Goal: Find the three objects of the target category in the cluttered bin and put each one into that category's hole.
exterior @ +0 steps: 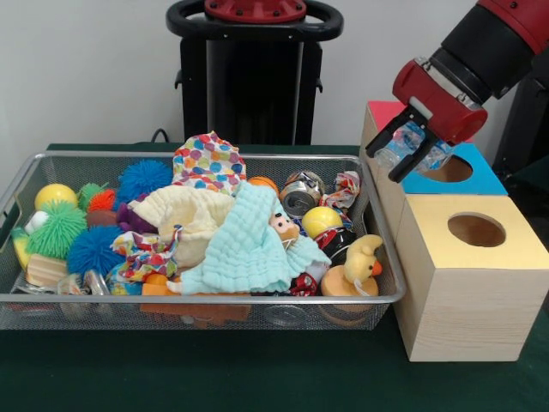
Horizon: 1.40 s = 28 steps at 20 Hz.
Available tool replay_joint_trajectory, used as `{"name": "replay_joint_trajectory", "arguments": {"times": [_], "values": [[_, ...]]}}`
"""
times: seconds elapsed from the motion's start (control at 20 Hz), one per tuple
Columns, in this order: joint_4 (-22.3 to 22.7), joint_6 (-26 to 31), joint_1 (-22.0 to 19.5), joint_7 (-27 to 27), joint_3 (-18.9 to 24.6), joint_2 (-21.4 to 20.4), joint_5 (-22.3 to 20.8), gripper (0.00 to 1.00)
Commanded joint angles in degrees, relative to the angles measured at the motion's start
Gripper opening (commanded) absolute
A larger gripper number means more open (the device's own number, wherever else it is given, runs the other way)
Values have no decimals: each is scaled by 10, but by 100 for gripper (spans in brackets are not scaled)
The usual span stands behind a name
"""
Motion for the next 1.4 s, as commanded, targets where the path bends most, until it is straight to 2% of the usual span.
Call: {"name": "replay_joint_trajectory", "arguments": {"times": [0.05,1.4], "values": [[23,70,-2,170,29,16,9,0],[81,-7,23,161,43,16,10,0]]}}
